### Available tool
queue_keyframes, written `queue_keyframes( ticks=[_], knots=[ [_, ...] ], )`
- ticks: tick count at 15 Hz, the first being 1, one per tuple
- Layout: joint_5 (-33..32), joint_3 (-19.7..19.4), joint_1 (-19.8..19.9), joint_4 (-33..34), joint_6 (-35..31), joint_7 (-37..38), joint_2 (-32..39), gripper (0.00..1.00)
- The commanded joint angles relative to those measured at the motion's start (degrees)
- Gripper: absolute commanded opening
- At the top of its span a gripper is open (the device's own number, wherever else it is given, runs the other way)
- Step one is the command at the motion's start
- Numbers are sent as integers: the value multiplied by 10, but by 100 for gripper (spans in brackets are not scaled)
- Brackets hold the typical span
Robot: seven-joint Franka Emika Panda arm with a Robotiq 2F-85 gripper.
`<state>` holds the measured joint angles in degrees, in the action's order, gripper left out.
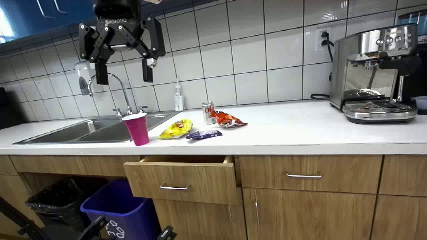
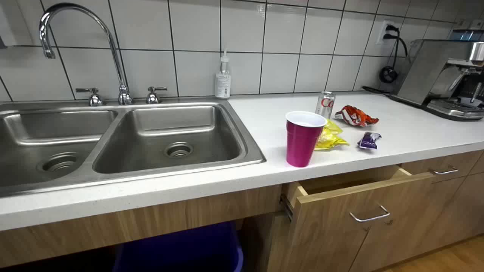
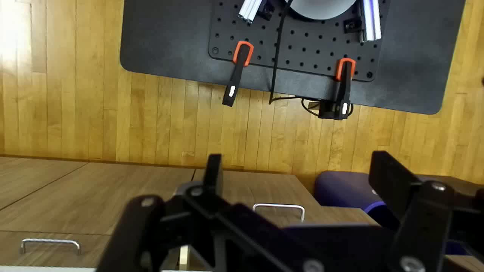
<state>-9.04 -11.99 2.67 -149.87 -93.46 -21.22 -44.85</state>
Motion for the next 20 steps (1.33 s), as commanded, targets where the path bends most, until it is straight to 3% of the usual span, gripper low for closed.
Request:
queue_keyframes(
  ticks=[1, 13, 20],
  knots=[
    [0, 0, -1, 1, 1, 1, 1, 100],
    [-4, -2, 2, -15, -32, 4, 0, 100],
    [2, -10, 4, -49, -123, 7, 17, 100]
  ],
)
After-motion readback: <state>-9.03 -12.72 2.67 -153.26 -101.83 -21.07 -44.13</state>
